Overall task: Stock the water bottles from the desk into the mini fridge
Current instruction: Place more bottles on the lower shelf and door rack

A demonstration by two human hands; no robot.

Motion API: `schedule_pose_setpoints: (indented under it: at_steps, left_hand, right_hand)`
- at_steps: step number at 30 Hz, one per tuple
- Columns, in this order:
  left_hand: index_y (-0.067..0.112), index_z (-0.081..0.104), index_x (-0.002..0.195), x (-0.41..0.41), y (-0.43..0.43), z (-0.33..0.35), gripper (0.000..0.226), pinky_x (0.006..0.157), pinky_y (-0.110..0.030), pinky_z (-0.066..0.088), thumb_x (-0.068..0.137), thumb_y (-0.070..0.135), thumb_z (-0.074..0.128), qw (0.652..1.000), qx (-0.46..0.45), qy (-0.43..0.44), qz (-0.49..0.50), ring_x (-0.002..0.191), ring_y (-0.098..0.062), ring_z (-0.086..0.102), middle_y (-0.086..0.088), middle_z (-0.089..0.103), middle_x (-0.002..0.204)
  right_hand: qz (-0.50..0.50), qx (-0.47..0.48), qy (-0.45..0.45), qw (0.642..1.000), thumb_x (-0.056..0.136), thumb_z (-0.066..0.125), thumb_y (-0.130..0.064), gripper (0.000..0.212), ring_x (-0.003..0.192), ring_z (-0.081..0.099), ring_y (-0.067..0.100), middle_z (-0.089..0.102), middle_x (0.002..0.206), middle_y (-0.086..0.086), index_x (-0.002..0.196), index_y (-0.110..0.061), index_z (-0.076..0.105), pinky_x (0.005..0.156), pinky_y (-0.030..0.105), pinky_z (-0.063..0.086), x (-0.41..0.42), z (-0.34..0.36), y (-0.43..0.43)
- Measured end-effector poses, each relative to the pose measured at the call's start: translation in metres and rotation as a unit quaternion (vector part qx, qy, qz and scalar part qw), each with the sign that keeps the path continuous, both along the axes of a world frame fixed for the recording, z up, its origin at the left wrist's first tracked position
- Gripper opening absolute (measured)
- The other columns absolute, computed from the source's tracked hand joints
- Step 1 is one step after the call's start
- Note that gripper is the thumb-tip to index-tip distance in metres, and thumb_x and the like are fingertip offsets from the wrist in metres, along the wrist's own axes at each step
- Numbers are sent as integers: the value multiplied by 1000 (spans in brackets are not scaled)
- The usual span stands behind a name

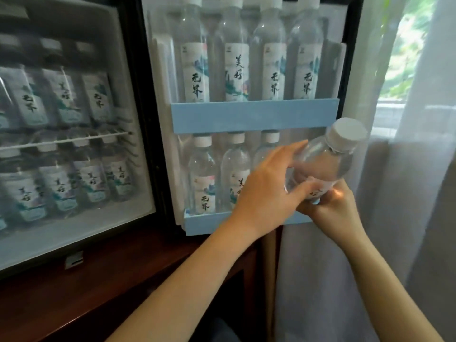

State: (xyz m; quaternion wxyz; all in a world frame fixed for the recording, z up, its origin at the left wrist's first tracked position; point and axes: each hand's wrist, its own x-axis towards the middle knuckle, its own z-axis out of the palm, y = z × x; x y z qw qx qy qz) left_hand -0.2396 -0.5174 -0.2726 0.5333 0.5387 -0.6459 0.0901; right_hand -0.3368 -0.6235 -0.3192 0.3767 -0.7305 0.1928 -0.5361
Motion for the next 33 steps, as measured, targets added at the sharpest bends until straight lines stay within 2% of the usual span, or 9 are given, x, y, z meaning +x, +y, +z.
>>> schedule_pose_setpoints:
  at_steps: [4,7,14,19,22,25,28,31,33]
  left_hand:
    - [11,58,122,1,-13,9,42,78,-37,56,82,18,70,997,-50,-33,37,93,-14,61,-4,61,113]
    - [10,60,119,4,-19,12,39,78,-37,54,81,16,70,994,-36,-79,66,93,-17,61,-4,62,110]
    - [8,64,115,12,-31,10,35,78,-29,48,81,17,70,986,-13,-112,126,84,-19,60,-5,66,104]
    - [6,65,112,10,-36,11,31,77,-38,52,82,15,69,977,-26,-135,161,86,-26,65,-9,68,107]
    - [7,65,107,10,-39,11,25,78,-39,53,84,15,68,976,-20,-134,170,91,-26,65,-7,68,106]
    - [9,63,109,11,-41,10,25,79,-39,52,85,17,66,975,-6,-133,176,94,-24,64,-5,67,106]
    - [10,60,112,10,-44,10,29,79,-43,52,86,19,65,974,10,-138,179,96,-27,63,-5,64,110]
    - [12,56,118,8,-49,9,33,78,-39,49,87,21,64,970,28,-148,191,99,-28,61,-2,61,116]
    - [14,54,121,8,-51,6,35,80,-37,47,88,22,62,968,39,-154,194,101,-26,61,-1,58,122]
  right_hand:
    - [-27,8,39,999,59,83,-7,74,89,62,-8,65,90,-31,120,-29,47,76,24,53,11,-4,-34]
    - [-14,7,67,998,59,84,-7,81,90,58,-17,62,91,-32,127,-25,44,68,7,49,17,-12,-46]
    - [33,-5,139,990,68,77,-7,73,90,61,-2,61,100,-17,116,-34,29,68,14,49,19,-14,-50]
    - [42,-9,176,983,73,76,-11,68,87,64,6,60,100,-12,111,-33,23,75,26,55,14,-7,-50]
    - [25,-25,209,977,75,75,-16,67,81,64,6,58,95,-14,106,-37,19,69,26,55,16,-6,-48]
    - [16,-35,226,973,73,76,-17,76,78,65,10,60,95,-10,114,-38,16,66,29,54,18,-4,-48]
    - [32,-15,212,977,73,76,-15,77,72,65,5,61,91,-10,115,-41,16,60,19,53,18,-2,-49]
    - [7,-2,200,980,70,79,-24,87,59,61,-3,59,82,-10,130,-29,16,49,12,45,20,-3,-47]
    - [-30,-16,192,981,70,79,-29,102,68,63,2,63,94,-4,142,-21,8,52,12,45,23,-7,-44]
